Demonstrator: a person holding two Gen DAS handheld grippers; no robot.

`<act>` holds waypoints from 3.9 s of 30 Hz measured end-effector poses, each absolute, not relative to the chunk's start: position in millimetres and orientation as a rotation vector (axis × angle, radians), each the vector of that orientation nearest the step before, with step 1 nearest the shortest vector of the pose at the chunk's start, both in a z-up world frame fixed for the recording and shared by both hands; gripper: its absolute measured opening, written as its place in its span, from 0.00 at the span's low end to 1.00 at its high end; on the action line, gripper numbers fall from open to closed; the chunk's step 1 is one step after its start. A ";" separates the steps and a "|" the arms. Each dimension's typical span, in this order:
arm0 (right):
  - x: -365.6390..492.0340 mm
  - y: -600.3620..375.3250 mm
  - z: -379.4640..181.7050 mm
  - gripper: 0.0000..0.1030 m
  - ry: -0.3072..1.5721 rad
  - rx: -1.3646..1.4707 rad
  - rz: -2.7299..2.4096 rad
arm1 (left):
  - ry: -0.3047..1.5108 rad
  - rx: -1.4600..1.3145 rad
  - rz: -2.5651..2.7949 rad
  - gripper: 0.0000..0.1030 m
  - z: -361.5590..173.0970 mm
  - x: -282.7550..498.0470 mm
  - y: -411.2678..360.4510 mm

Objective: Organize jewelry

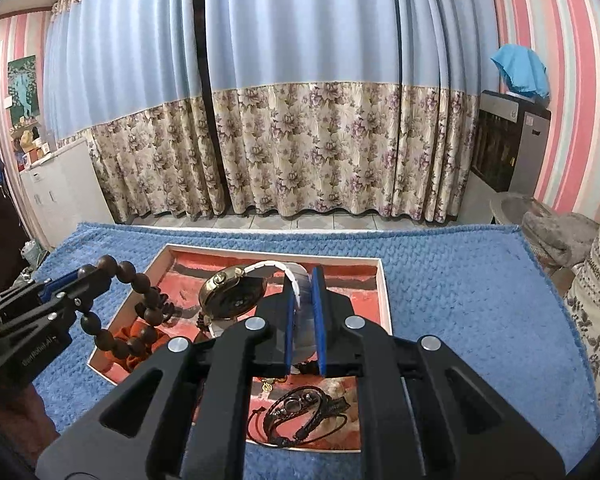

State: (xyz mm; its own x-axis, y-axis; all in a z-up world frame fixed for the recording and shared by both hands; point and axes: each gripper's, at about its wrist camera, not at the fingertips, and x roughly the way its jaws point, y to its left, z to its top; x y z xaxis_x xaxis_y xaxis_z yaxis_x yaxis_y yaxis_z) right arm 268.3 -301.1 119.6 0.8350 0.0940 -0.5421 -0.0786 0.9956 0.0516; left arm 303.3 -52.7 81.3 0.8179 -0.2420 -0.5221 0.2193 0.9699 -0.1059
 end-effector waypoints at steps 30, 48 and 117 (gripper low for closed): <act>295.4 -288.2 41.1 0.11 0.734 -0.014 0.073 | 0.691 0.001 -0.201 0.19 13.7 339.0 -54.7; 306.3 -285.6 24.5 0.17 0.777 -0.028 0.052 | 0.746 0.029 -0.190 0.19 -8.9 345.9 -64.0; 36.4 -296.4 35.7 0.96 0.426 0.024 0.041 | 0.353 0.065 0.011 0.96 18.2 79.7 18.7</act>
